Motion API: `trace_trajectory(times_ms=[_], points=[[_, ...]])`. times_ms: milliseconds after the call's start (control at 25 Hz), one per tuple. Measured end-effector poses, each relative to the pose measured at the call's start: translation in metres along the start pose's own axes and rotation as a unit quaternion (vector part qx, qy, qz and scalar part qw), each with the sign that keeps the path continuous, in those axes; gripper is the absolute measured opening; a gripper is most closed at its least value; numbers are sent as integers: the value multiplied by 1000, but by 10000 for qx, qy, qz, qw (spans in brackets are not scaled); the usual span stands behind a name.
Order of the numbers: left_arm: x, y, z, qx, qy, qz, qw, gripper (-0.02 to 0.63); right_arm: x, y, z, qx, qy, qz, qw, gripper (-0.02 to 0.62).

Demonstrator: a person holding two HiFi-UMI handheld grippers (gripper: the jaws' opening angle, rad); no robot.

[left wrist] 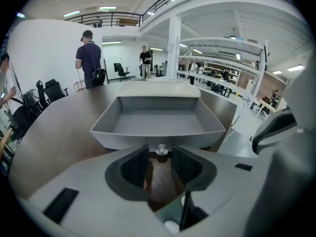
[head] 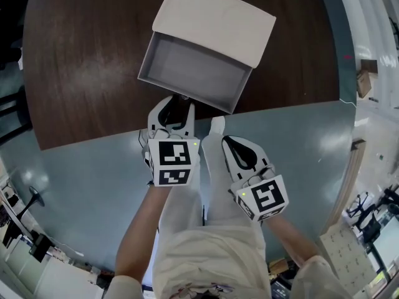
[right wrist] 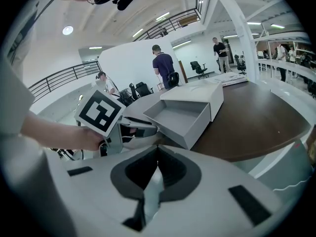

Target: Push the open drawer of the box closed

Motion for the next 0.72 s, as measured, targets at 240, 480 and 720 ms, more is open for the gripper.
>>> trace_trajectory(times_ms=[240, 480, 720], points=[[2, -4, 3, -110, 0, -104, 9999, 147, 4, 2, 8, 21, -39, 17, 10000, 6], [3, -1, -1, -159, 53, -106, 9998, 147, 6, -4, 4, -6, 70, -51, 10000, 6], [3, -5, 1, -180, 93, -156, 9997, 149, 14, -17, -1, -34, 205, -171, 9996, 6]])
Point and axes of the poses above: the fingertips, and each gripper's own axes: x forward along the fingers, z to its left, y out of its underside, the point moved 3 cm from there along -x, backward along the fingers, and after that the axes turned 5 degrees about x, right-handed, at the moved point
